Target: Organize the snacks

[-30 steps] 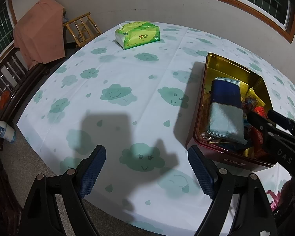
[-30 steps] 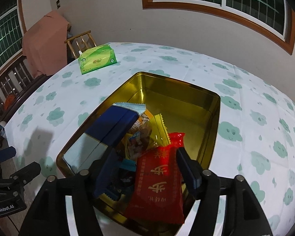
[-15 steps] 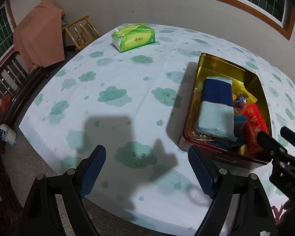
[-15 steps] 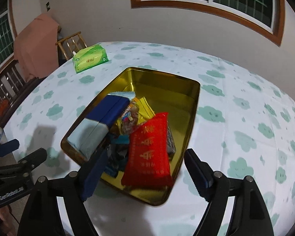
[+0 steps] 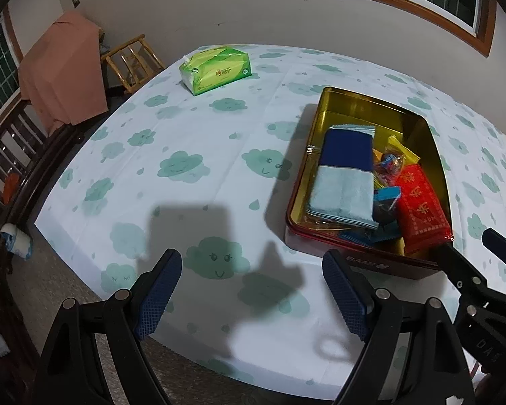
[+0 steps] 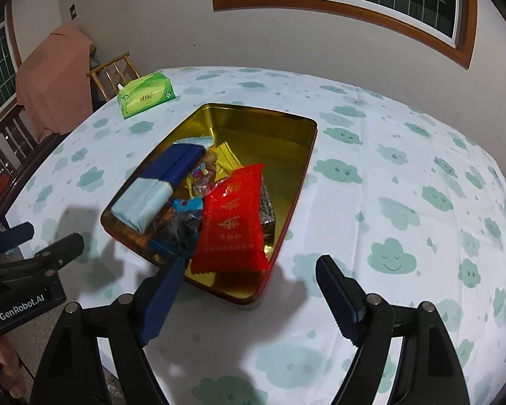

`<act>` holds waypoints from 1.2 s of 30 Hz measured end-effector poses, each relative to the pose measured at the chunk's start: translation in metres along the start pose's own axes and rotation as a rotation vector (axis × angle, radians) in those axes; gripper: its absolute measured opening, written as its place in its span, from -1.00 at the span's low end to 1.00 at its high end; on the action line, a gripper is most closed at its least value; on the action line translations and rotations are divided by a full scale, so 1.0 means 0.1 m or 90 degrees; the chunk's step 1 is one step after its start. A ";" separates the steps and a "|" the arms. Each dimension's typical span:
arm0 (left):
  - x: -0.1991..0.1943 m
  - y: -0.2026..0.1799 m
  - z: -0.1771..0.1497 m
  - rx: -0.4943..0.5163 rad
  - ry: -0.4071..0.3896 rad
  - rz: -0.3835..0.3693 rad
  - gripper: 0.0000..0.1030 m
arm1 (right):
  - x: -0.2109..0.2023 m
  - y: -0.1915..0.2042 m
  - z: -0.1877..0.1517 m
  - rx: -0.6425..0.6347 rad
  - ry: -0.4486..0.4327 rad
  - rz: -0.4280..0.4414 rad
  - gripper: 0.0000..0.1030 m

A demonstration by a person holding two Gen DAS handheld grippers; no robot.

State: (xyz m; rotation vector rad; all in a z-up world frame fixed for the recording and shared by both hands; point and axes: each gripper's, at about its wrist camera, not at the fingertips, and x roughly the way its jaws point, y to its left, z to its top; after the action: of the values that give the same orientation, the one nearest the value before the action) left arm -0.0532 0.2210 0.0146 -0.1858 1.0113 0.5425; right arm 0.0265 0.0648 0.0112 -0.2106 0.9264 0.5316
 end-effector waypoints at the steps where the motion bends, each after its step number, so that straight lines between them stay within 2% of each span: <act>1: -0.01 -0.01 0.00 0.001 0.000 0.000 0.61 | -0.01 -0.01 -0.02 -0.001 -0.001 -0.002 0.60; 15: -0.06 -0.15 -0.03 0.007 0.005 -0.006 0.61 | -0.05 -0.09 -0.11 -0.013 -0.003 -0.007 0.60; 23: -0.07 -0.20 -0.03 0.016 0.007 -0.006 0.61 | -0.03 -0.10 -0.14 -0.009 0.007 0.019 0.60; 36: -0.06 -0.20 -0.05 0.014 0.010 -0.012 0.61 | -0.02 -0.08 -0.15 -0.011 0.011 0.015 0.60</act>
State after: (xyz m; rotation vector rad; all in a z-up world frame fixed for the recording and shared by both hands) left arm -0.0488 0.1995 0.0150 -0.1808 1.0288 0.5133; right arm 0.0190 0.0518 0.0032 -0.2205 0.9421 0.5599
